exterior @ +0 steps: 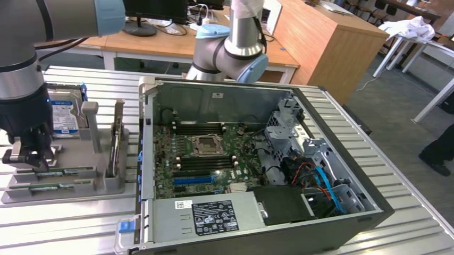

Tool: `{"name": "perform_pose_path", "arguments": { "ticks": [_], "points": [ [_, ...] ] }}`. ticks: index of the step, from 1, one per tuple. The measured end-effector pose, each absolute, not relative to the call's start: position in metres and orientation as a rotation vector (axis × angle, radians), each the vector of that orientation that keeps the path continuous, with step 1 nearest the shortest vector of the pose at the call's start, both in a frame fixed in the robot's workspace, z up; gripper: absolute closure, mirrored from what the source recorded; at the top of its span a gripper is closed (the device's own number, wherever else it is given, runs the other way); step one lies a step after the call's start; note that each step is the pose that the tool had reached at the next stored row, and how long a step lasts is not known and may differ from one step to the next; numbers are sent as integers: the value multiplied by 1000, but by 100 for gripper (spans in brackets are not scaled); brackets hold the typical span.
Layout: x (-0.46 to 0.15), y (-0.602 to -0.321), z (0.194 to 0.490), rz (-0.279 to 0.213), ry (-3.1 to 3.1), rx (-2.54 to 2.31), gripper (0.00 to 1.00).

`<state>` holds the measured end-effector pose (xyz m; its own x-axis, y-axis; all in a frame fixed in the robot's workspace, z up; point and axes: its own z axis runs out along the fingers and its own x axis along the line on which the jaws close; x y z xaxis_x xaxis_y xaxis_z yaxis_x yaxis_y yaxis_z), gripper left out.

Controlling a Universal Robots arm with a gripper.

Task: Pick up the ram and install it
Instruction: 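Pick up the ram and move it above insertion slot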

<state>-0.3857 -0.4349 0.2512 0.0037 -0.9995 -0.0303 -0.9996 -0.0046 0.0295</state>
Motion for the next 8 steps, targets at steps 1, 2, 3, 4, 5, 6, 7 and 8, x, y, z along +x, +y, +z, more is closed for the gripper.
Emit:
{"name": "perform_pose_path", "arguments": {
  "ticks": [1,2,3,4,5,6,7,8],
  "points": [
    [-386,-435,250,66,2216,-2225,64],
    [-386,-435,249,66,2216,-2225,64],
    [-386,-435,248,66,2216,-2225,64],
    [-386,-435,247,66,2216,-2225,64],
    [-386,-435,246,66,2216,-2225,64],
    [-386,-435,245,66,2216,-2225,64],
    [-386,-435,244,66,2216,-2225,64],
    [-386,-435,243,66,2216,-2225,64]
  ]
}}
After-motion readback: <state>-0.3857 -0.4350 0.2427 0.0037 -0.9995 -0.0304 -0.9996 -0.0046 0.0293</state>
